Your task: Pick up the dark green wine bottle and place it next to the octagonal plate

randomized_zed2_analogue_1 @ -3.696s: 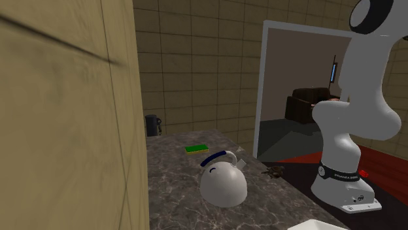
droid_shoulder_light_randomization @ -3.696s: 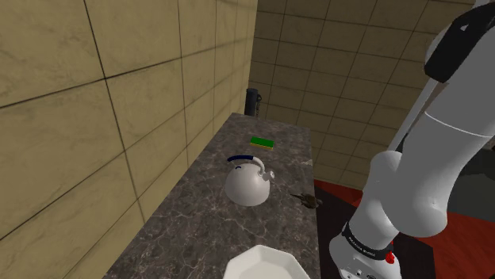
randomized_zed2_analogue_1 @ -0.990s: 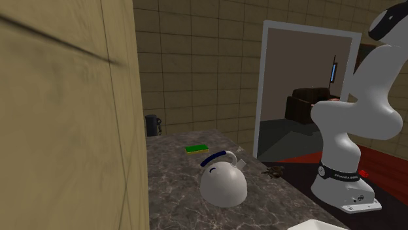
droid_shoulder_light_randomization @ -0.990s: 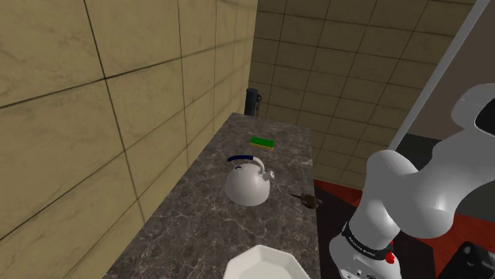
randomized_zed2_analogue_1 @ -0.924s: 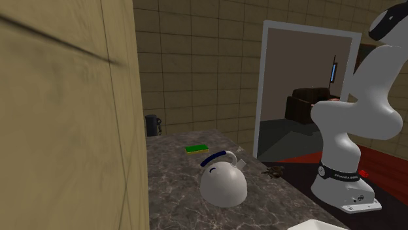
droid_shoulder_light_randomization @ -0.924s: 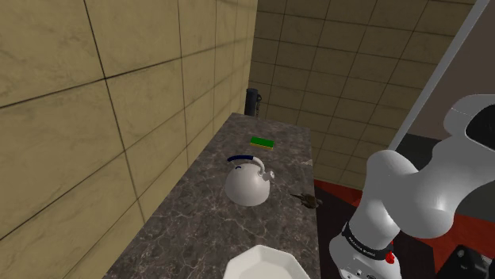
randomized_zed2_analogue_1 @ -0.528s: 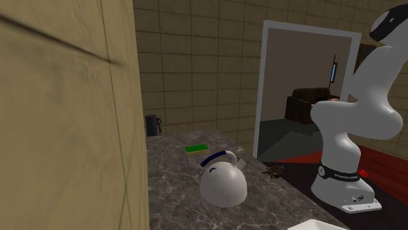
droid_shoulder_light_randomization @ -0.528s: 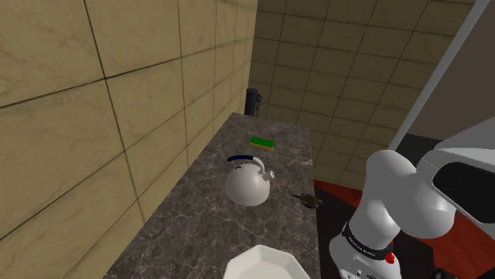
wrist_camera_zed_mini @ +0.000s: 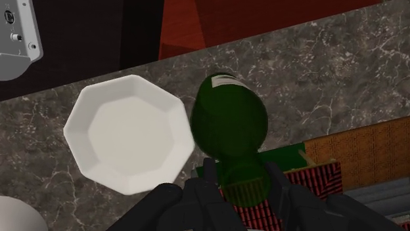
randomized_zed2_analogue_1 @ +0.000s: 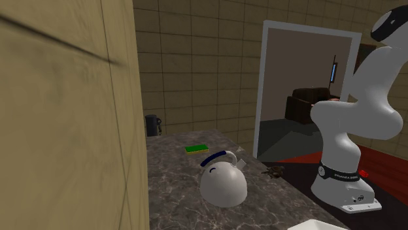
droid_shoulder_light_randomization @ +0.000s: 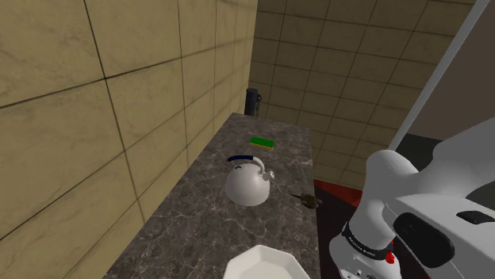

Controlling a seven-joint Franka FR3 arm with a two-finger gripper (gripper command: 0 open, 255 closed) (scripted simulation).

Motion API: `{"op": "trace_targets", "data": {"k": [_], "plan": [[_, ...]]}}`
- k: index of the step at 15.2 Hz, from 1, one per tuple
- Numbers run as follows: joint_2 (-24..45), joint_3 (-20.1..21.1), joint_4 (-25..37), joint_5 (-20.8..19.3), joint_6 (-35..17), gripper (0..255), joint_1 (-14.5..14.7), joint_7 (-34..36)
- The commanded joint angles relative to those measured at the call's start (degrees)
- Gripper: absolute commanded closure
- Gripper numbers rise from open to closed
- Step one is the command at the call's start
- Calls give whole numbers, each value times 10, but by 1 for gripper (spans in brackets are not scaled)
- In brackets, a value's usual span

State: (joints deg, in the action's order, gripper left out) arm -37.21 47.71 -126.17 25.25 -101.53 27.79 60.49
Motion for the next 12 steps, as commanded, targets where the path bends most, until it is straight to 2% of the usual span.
{"op": "trace_targets", "data": {"k": [1, 12], "plan": [[-1, 6, -15, 4, -16, 255, 1, -1], [7, 40, -79, 24, -91, 255, 2, -5]]}}
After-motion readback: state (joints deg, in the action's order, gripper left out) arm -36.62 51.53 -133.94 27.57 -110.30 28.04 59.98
